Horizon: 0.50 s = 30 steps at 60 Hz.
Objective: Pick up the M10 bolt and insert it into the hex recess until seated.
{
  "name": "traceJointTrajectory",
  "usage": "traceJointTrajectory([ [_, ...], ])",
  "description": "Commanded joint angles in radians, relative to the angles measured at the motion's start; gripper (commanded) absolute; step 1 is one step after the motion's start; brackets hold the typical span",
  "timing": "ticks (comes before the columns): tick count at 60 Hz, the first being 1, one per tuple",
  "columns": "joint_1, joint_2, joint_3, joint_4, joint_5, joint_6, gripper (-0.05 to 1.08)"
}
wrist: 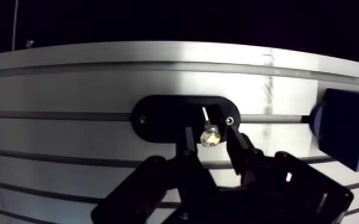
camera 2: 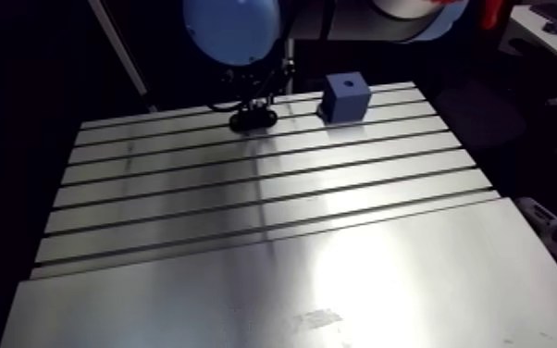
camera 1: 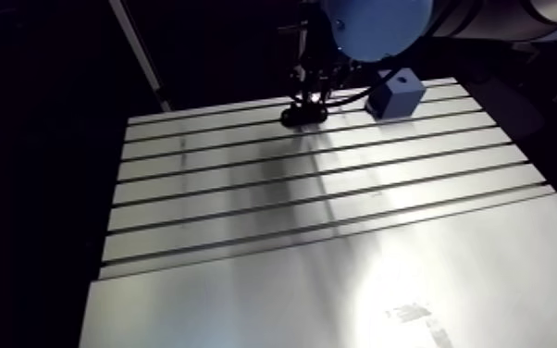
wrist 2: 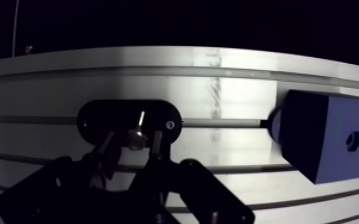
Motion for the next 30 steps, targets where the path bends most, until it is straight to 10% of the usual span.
traceJointTrajectory([
  [1,0.0,-0.001,-0.001,-0.01,-0.001,-0.001,0.58],
  [30,0.0,0.001,-0.001,-0.01,-0.001,-0.001,0.62],
])
